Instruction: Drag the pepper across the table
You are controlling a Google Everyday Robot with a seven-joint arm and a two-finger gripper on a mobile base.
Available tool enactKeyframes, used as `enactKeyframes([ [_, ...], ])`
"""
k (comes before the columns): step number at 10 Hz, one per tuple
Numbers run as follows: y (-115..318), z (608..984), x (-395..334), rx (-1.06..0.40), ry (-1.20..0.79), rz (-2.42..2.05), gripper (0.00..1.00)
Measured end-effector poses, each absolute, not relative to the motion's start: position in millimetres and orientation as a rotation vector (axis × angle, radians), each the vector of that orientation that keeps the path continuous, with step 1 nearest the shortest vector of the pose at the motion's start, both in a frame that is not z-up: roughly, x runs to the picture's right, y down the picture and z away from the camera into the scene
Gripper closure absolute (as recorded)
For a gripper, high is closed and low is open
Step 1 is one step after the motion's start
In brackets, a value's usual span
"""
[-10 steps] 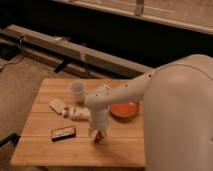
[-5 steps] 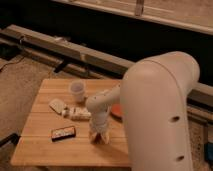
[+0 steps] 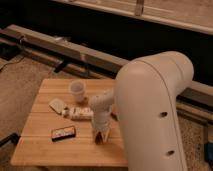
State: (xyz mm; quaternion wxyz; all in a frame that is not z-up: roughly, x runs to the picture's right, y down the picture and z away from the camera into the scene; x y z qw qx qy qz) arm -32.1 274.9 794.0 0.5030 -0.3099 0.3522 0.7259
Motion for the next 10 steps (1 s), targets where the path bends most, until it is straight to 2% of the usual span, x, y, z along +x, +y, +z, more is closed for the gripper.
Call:
enactKeyframes([
  [2,270,791,-29,-0.752,0.835,1.765,0.88],
  [4,268,788,-33,-0.763,0.825,1.753,1.00],
  [10,287,768,-57,-0.866,0.861,1.614,1.00],
])
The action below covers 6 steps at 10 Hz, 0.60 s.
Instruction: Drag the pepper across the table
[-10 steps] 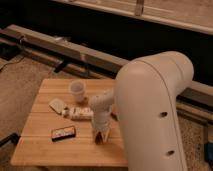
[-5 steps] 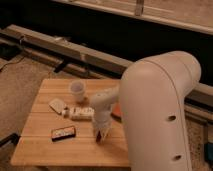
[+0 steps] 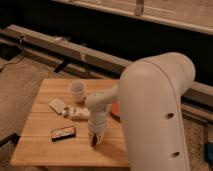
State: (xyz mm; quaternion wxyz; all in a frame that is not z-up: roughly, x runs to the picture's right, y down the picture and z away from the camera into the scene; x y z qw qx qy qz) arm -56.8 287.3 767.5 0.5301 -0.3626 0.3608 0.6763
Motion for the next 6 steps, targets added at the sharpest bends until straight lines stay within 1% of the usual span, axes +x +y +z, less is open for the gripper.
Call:
enactKeyframes([
  [6,320,735,-103,-0.945,0.864,1.409,1.00],
])
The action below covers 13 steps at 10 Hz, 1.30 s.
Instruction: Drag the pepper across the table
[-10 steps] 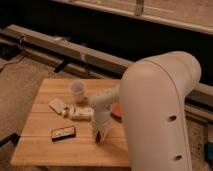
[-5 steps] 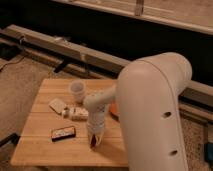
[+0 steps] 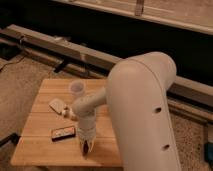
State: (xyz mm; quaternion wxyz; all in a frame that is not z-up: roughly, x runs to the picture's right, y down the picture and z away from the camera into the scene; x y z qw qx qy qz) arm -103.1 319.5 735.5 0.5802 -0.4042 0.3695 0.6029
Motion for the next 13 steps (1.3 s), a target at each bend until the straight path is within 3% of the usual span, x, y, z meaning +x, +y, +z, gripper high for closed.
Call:
enactKeyframes([
  [10,381,669,-146,-1.020,0.839,1.155,1.00],
  [13,385,664,-148,-1.028,0.832,1.123,0.79],
])
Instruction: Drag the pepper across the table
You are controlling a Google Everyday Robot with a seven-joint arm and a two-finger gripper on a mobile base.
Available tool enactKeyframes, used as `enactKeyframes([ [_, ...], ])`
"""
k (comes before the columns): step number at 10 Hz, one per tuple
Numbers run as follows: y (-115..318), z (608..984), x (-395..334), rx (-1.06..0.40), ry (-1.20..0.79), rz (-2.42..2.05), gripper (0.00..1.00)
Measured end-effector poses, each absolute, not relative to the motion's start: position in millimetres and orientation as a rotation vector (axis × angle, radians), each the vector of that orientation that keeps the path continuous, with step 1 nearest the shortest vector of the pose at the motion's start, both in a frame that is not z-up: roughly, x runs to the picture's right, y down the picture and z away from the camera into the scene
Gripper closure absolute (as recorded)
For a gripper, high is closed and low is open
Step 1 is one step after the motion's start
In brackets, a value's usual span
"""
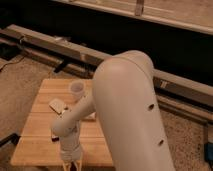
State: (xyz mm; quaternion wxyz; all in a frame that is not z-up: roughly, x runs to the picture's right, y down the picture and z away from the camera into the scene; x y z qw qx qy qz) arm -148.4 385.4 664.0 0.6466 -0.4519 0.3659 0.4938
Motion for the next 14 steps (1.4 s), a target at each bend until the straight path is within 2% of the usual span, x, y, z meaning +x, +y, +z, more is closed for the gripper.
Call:
enactKeyframes([
  [3,386,663,-150,-1.031,0.818,1.109,0.47],
  [6,388,661,-155,-1.036,0.806,1.077,0.22],
  [14,390,656,-166,-1.117,0.742,0.992,0.20],
])
